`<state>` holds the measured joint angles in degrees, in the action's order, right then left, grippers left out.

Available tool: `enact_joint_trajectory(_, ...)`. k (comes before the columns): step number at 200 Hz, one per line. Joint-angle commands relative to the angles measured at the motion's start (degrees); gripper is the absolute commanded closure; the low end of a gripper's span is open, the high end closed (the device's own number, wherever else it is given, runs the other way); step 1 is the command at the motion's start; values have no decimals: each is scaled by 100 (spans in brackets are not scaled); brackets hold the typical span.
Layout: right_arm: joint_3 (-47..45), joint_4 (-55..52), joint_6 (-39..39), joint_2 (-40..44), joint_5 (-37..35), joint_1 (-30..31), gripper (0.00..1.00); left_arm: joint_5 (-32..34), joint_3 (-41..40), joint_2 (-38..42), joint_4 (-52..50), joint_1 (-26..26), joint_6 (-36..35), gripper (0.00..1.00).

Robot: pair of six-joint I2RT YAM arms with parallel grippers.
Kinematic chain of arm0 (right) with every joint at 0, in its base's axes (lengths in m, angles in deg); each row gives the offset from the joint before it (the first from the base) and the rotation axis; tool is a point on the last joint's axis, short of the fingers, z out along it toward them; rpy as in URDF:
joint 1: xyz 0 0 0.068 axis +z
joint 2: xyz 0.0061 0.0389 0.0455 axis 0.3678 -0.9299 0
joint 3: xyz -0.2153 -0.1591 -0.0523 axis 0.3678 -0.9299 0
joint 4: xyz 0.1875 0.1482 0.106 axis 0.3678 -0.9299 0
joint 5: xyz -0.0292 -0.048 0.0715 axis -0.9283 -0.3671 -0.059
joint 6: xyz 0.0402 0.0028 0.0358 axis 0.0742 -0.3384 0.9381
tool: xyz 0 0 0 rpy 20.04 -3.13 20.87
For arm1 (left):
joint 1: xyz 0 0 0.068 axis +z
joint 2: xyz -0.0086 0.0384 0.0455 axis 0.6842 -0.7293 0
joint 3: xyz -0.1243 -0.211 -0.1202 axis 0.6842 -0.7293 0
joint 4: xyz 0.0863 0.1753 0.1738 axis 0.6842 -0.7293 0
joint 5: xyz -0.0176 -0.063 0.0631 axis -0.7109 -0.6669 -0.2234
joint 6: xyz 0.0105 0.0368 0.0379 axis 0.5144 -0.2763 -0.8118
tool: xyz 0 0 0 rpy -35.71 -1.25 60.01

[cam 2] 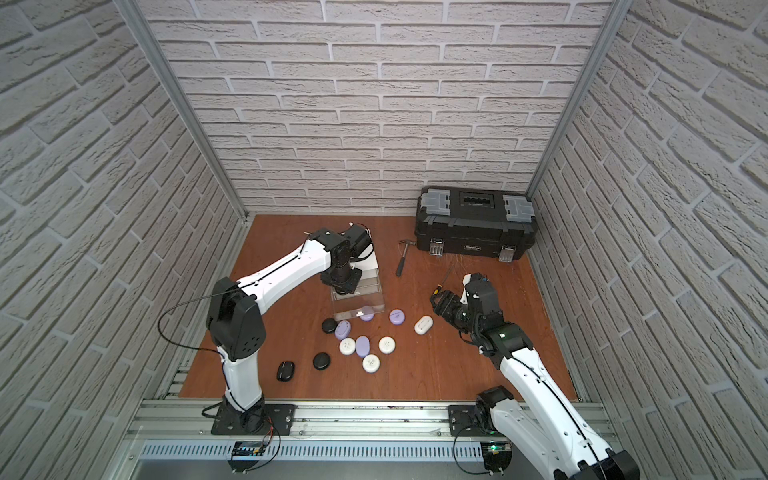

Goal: Put the bluetooth earphones in the drawer according to color
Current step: Place the bluetooth earphone in the drawer, then pick up the Bluetooth earphone from the center of the board.

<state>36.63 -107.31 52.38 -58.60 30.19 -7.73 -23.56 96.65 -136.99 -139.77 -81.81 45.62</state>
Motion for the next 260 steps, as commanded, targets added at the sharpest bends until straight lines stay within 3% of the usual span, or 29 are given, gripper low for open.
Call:
enact_joint_trajectory(1,-53,165,-92,52,20,-66,33,105,129,-49,-73,70,-49,41)
enact_joint_trajectory(28,-37,180,-92,25,43,-69,33,88,122,-35,-57,93,-58,36)
enact_joint_trajectory(83,-6,194,-92,-6,44,-75,33,125,195,202,-32,84,-96,35)
enact_joint_trajectory(140,121,81,-119,-6,21,-73,33,602,394,1398,-123,-241,-63,23)
enact_joint_trajectory(176,128,5,-110,85,-4,-75,33,903,-1170,2976,-137,-51,547,18)
enact_joint_trajectory(204,179,-30,-126,60,-8,-75,33,489,-2684,3884,128,509,861,18)
enact_joint_trajectory(229,249,-73,-126,-3,70,-75,33,55,-3556,4039,680,820,926,17)
enact_joint_trajectory(260,298,-143,-145,30,84,-75,33,-468,-4196,3679,1610,918,1069,13)
